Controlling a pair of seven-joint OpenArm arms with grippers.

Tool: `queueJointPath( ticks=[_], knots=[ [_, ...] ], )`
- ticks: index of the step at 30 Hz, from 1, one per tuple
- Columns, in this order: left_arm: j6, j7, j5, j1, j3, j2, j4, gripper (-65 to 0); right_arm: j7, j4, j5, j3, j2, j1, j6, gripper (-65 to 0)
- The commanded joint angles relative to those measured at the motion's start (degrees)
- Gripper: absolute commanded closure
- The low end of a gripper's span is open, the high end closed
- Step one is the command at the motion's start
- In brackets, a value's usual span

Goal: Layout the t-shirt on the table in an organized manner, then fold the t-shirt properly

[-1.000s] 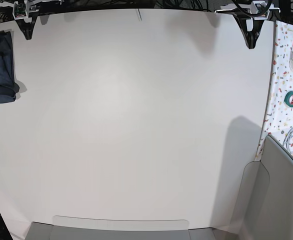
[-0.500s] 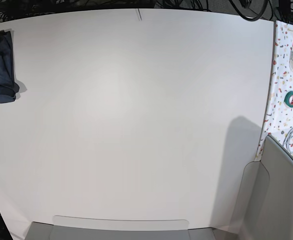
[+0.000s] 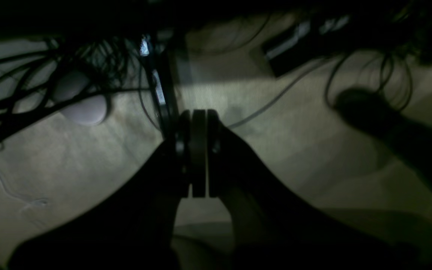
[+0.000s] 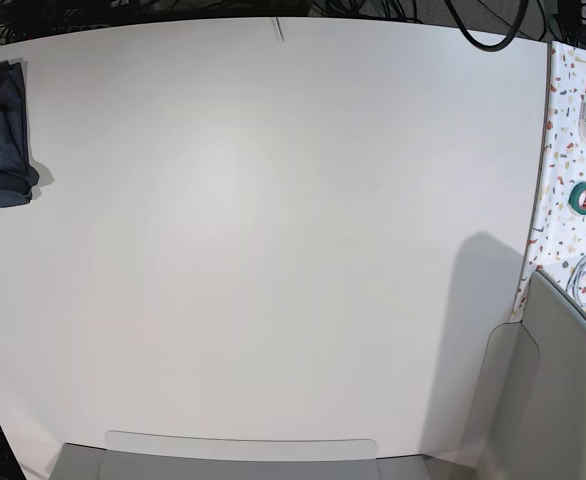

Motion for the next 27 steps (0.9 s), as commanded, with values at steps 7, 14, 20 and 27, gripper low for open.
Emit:
queueJointPath(
  ticks=[7,14,20,27],
  knots=[
    [-0.15,-0.59,0.17,-14.12,10.43,-1.23,-26.09,0.0,1.88,-24.56,0.01,-7.63,1.91,17.21,0.15,0.0],
    [0.11,-8.15,0.17,-23.17,26.87,-1.41,-38.92,0.0,7.42,-35.19,0.27,-11.94,1.29,26.36,-0.03,0.0],
    [0.11,-8.06,0.17,-27.92,28.36,-1.93,-44.55,0.0,7.42,-35.99,3.09,-11.76,-0.03,29.26,-0.46,0.0],
    [0.29,-7.98,0.17,-28.36,28.45,-2.64,-44.64,0.0,7.42,-35.72,8.54,-11.85,-2.93,30.58,-10.66,0.0]
  ],
)
